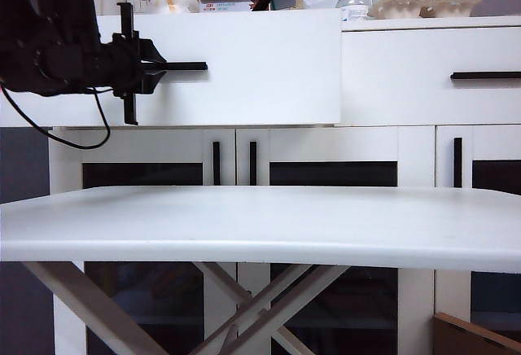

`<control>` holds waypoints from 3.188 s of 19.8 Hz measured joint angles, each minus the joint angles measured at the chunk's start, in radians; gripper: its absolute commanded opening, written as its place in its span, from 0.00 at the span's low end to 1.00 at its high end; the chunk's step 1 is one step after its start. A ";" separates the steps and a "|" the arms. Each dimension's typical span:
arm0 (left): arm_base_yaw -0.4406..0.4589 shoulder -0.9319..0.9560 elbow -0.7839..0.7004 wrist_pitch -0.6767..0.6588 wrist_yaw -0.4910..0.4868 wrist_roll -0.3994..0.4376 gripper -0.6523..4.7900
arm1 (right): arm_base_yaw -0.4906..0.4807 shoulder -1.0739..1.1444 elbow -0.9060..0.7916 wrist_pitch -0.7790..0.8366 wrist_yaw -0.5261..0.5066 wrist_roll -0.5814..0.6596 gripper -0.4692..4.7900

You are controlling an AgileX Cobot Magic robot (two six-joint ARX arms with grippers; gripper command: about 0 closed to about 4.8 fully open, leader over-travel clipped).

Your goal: Pick up a can of beer from the white table, open the left drawer, place the beer inside the drawer, and finally close the drawer.

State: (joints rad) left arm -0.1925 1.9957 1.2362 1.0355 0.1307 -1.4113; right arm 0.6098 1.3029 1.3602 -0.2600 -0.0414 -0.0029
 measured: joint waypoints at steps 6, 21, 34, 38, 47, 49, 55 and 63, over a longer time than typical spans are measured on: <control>-0.034 -0.098 -0.140 0.026 -0.061 0.005 0.11 | -0.001 0.000 0.000 0.000 0.000 -0.002 0.33; -0.073 -0.330 -0.391 -0.010 -0.113 0.005 0.11 | 0.000 -0.027 0.000 0.050 -0.003 -0.002 0.33; -0.092 -0.580 -0.652 -0.019 -0.116 0.021 0.11 | 0.000 -0.031 0.000 0.105 -0.002 -0.002 0.33; -0.100 -0.668 -0.741 -0.013 -0.123 0.024 0.11 | 0.000 -0.032 0.000 0.104 -0.003 -0.002 0.33; -0.098 -0.680 -0.741 0.026 -0.082 0.050 1.00 | 0.000 -0.032 0.000 0.105 -0.002 -0.002 0.33; -0.099 -0.680 -0.741 0.044 -0.070 0.050 1.00 | 0.000 -0.032 0.000 0.105 -0.003 -0.002 0.33; -0.098 -0.677 -0.739 0.063 -0.016 0.045 1.00 | 0.000 -0.032 0.000 0.127 -0.003 -0.002 0.33; -0.097 -0.735 -0.742 -0.091 0.023 0.032 1.00 | 0.000 -0.032 0.001 0.179 -0.003 -0.002 0.33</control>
State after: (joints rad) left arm -0.2897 1.2610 0.4942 0.9447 0.1539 -1.3796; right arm 0.6098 1.2709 1.3613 -0.0807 -0.0444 -0.0048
